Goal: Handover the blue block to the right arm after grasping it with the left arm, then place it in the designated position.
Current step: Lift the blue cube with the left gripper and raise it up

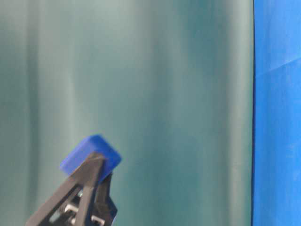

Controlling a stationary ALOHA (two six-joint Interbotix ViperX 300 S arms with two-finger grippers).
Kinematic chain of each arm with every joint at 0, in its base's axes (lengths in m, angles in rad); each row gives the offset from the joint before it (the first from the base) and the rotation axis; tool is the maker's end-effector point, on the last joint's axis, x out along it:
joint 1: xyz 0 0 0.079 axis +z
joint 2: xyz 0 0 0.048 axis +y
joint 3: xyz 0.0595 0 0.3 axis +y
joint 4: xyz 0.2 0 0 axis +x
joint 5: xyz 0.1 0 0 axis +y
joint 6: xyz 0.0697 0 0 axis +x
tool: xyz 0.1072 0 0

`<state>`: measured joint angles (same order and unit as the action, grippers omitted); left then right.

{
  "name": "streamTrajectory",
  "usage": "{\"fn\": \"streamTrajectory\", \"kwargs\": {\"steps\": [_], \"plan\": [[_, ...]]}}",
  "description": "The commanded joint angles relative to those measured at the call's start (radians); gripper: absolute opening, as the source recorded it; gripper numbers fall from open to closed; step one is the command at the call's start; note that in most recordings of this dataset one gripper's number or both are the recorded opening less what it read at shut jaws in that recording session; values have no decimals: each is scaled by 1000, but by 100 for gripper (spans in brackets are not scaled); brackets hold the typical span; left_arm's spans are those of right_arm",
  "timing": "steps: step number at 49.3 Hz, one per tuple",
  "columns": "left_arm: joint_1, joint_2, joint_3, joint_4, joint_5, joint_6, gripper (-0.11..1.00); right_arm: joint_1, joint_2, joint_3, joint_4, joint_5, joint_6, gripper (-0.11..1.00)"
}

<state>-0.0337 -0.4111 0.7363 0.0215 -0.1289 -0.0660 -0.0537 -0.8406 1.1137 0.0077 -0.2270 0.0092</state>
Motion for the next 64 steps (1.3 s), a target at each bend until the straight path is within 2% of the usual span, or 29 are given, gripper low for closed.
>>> {"fn": "streamTrajectory", "kwargs": {"steps": [1,9,26,32,35,47,64], "plan": [[2,-43,37,3,-104,2,49,-2,3,-31,-2,-5,0,97],[2,-54,78,-2,-187,2,48,-2,3,-31,-2,-3,0,97],[2,-51,78,-2,-190,2,49,-2,5,-31,-2,-3,0,97],[2,-51,77,-3,-190,2,49,-2,5,-32,-17,-3,-14,97],[2,-51,77,-5,-190,2,49,-2,5,-32,-41,-3,-28,97],[2,-48,74,-6,-195,0,48,-2,5,-43,-202,-2,-135,97],[6,-46,74,-8,-196,-5,49,-2,3,-69,-471,-9,-397,94]]}}
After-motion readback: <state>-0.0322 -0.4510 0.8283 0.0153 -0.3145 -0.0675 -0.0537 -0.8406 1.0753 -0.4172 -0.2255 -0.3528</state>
